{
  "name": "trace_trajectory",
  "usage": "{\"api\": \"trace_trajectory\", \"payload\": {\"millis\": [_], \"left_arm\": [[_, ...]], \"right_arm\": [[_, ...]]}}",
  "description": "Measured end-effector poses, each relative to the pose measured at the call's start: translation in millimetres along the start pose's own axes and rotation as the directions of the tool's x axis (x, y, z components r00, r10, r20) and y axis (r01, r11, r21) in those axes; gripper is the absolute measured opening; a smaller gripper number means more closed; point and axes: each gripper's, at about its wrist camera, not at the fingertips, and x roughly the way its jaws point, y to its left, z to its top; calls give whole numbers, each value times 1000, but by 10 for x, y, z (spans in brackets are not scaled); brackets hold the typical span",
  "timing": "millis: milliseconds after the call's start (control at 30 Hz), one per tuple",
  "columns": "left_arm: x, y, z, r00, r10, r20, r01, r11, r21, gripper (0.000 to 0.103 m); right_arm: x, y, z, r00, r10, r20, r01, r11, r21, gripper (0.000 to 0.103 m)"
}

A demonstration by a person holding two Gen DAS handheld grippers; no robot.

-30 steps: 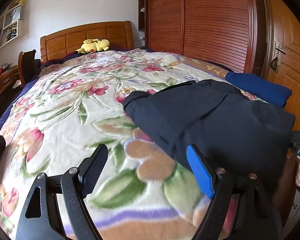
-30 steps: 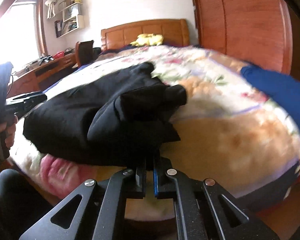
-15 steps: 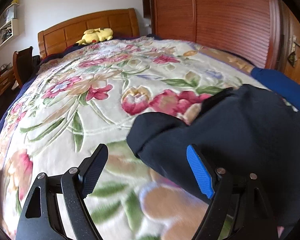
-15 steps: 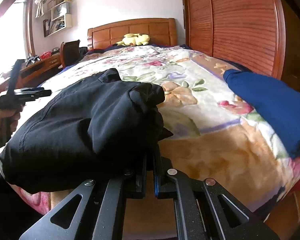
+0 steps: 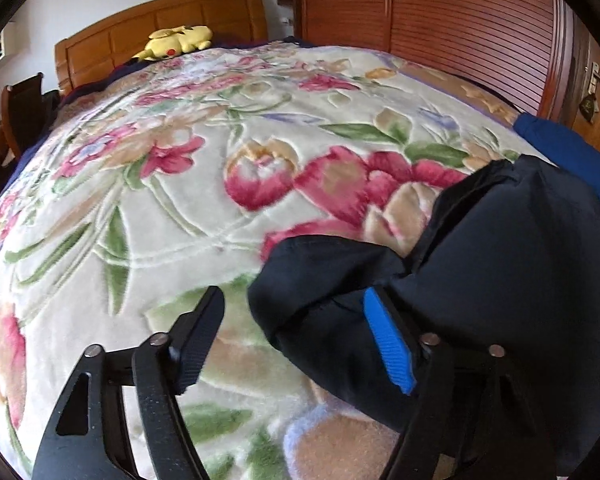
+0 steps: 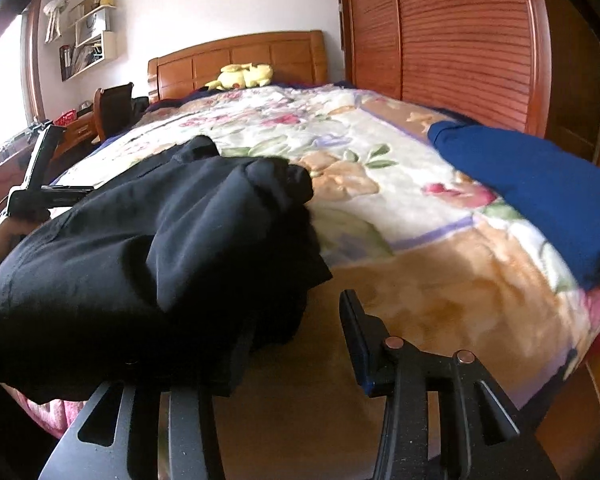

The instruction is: Fold large clothes

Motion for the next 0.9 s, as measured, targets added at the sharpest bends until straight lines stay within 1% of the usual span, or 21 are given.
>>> {"api": "trace_trajectory", "payload": {"millis": [67, 100, 133, 200, 233, 267, 300, 367, 500, 700, 767, 900], "left_arm": [[25, -6, 3, 1000, -23, -13, 23, 1000, -3, 60], [47, -6, 4, 999, -47, -25, 46, 999, -11, 56], [55, -6, 3, 997, -66, -34, 66, 998, -18, 49], [53, -22, -8, 996, -84, -43, 84, 996, -22, 39], [47, -39, -10, 995, -87, -46, 86, 996, -14, 27], [35, -55, -16, 996, -71, -47, 71, 997, -4, 16], [12, -72, -21, 998, -52, -43, 52, 999, 10, 15], [-47, -87, -24, 999, -38, -29, 38, 999, 26, 11], [-308, -116, 31, 998, 2, 55, -3, 1000, 30, 9], [-616, -273, 237, 988, 46, 146, -54, 997, 55, 9], [-668, -318, 316, 986, 50, 159, -58, 997, 46, 9], [-715, -489, 459, 981, 59, 187, -72, 996, 61, 8]], "right_arm": [[42, -4, -1, 999, 31, -22, -31, 999, 22, 38], [51, -12, 3, 997, 71, -29, -70, 997, 35, 25], [63, -6, 6, 995, 94, -39, -92, 995, 40, 19], [61, 13, 2, 993, 109, -37, -108, 994, 24, 14], [66, 0, 1, 992, 120, -39, -119, 993, 25, 11], [57, -23, -6, 990, 134, -35, -133, 991, 34, 10], [37, -60, -7, 989, 143, -23, -142, 989, 46, 8], [-22, -99, -16, 989, 147, 0, -147, 987, 61, 7], [-175, -116, 9, 990, 131, 52, -134, 990, 55, 6], [-291, -98, 145, 990, 113, 82, -114, 993, 9, 5], [-312, -107, 186, 990, 108, 91, -109, 994, 2, 5], [-324, -175, 274, 992, 91, 93, -89, 996, -18, 5]]}}
